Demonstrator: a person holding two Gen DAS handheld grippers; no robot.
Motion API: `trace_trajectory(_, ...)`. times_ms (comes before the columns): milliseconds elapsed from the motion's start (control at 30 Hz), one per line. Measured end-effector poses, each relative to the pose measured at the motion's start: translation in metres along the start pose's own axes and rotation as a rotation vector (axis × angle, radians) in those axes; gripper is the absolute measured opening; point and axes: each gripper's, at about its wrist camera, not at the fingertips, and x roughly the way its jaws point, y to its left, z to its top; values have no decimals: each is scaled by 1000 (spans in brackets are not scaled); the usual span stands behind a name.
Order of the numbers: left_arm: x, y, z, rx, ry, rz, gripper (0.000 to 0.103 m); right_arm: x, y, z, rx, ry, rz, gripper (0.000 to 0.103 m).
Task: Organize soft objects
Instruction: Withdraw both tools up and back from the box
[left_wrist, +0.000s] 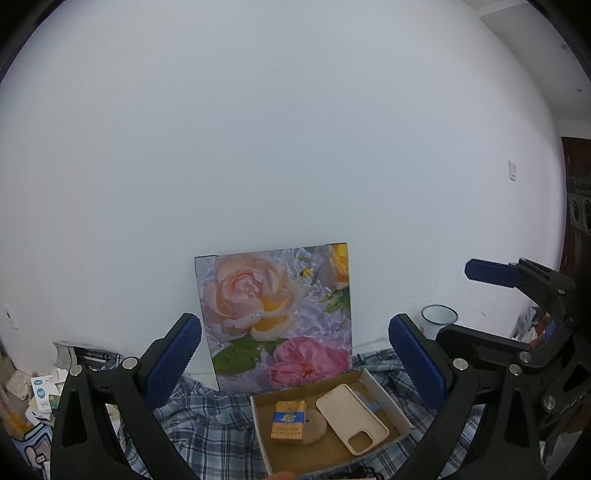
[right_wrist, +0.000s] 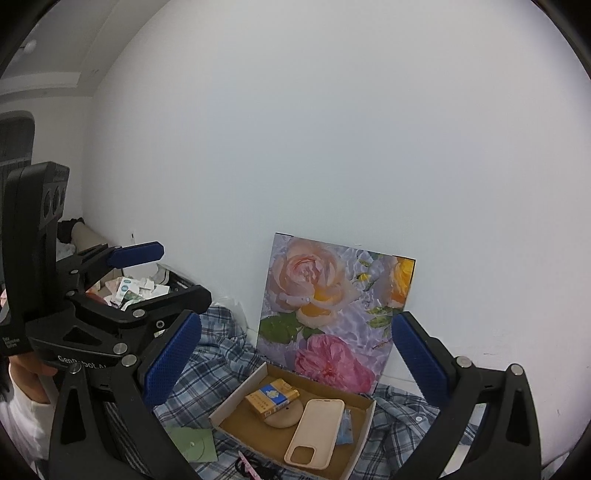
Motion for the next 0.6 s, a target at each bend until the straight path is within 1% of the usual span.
trace_trajectory(233,-26,-5,-14,26,24,-52,103,-25,14,-13,-37,-5,-19,103)
trace_trajectory(433,-41,-18,-33,77,30,-63,103,-38,22,-35,-36,-9,6,103)
trace_trajectory(600,-42,-21,-49,84,55,-78,103,-43,29,-53,-33,-14,37,103)
